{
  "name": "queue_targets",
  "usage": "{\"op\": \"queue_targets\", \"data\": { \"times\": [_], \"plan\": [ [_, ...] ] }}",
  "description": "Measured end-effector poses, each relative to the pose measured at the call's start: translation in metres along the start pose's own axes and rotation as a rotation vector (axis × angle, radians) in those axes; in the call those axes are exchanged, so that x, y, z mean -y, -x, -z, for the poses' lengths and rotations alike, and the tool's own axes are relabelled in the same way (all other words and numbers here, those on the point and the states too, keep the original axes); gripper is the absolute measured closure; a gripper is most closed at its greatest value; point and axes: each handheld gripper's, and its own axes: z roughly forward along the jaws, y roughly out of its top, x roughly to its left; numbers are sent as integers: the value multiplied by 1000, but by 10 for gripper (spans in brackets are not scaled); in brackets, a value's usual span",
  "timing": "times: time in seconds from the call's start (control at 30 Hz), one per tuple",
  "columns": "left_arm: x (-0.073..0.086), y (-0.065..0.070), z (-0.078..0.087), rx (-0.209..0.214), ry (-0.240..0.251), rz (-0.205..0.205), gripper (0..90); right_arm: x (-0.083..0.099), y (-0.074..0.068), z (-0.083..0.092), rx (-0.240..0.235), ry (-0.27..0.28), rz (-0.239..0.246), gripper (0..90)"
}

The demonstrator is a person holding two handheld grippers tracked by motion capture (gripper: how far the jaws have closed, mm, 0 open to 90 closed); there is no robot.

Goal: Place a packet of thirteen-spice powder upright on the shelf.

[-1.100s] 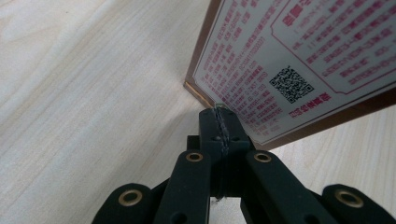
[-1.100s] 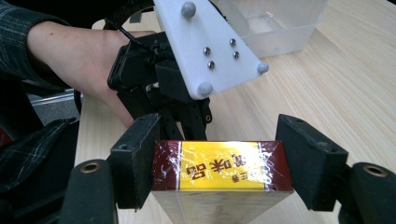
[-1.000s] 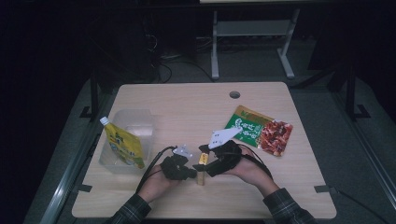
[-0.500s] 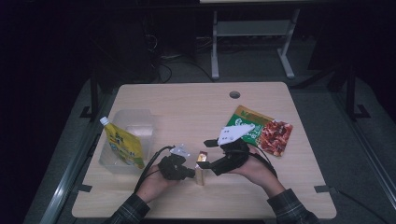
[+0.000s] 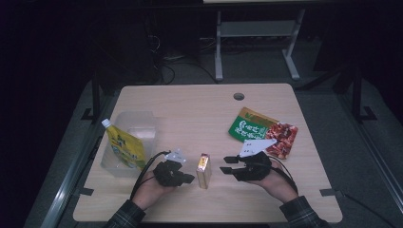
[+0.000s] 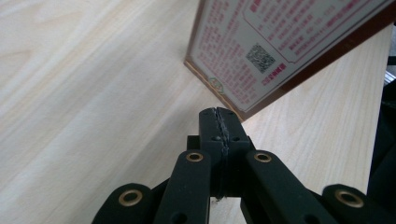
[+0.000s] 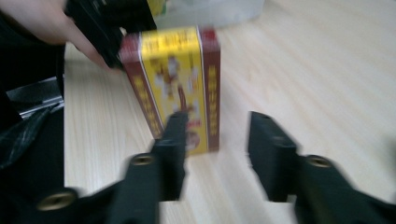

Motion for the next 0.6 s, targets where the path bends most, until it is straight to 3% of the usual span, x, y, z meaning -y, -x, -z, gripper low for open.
{"op": "queue_targets", "data": {
  "times": [0.13, 0.2, 0.43, 0.6],
  "plan": [
    [-1, 4, -7, 11, -20, -18, 896, 12, 5, -19, 14, -81, -18, 853],
    [-1, 6, -9, 12, -21, -21, 896, 16, 7, -27, 6, -103, -31, 898],
    [-3, 7, -14, 30, -24, -32, 896, 19, 7, -50, -8, -162, -35, 899],
    [-3, 9, -17, 42, -26, -37, 896, 16, 9, -65, -22, -170, -43, 899]
  ]
}}
